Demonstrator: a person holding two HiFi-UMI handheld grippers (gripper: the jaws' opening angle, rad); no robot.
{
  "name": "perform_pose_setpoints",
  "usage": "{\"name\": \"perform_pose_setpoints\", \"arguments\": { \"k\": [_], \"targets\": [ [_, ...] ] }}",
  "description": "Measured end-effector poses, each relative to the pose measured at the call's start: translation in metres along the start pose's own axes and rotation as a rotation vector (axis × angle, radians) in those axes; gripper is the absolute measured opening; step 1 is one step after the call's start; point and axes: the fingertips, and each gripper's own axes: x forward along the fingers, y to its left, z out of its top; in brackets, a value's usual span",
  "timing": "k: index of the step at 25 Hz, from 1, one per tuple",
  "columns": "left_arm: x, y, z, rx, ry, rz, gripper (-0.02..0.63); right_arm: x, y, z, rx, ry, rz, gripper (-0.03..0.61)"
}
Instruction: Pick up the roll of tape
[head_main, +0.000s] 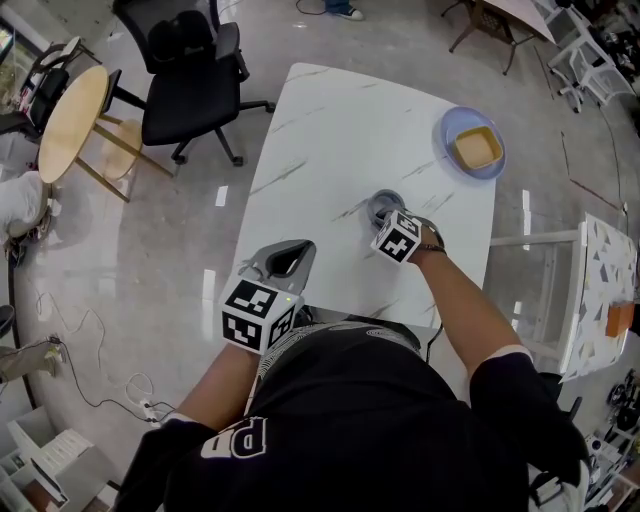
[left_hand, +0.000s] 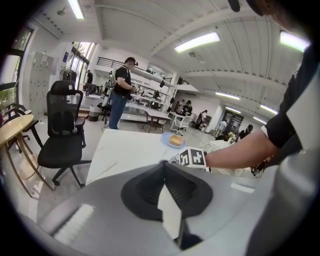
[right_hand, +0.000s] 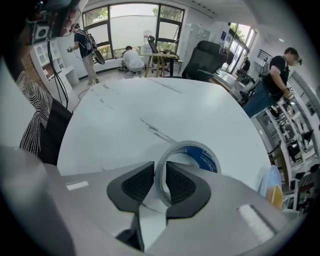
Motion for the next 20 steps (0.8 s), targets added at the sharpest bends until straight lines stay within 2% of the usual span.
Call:
{"name": "perform_pose_setpoints", "arguments": {
  "k": [5,20],
  "targets": [
    [-0.0027,0.0021,-0.0025,-0.007,0.001,0.005,0.058,0.0076,0.0050,-0.0047,-0.018,0.049,0.033,0.058],
    [-0.0025,-0.0004,-0.0020,-0.001,-0.002,-0.004,0.058,0.0120,0.0049,-0.0059,-0.062,0.090,0.015,0.069]
  ]
}}
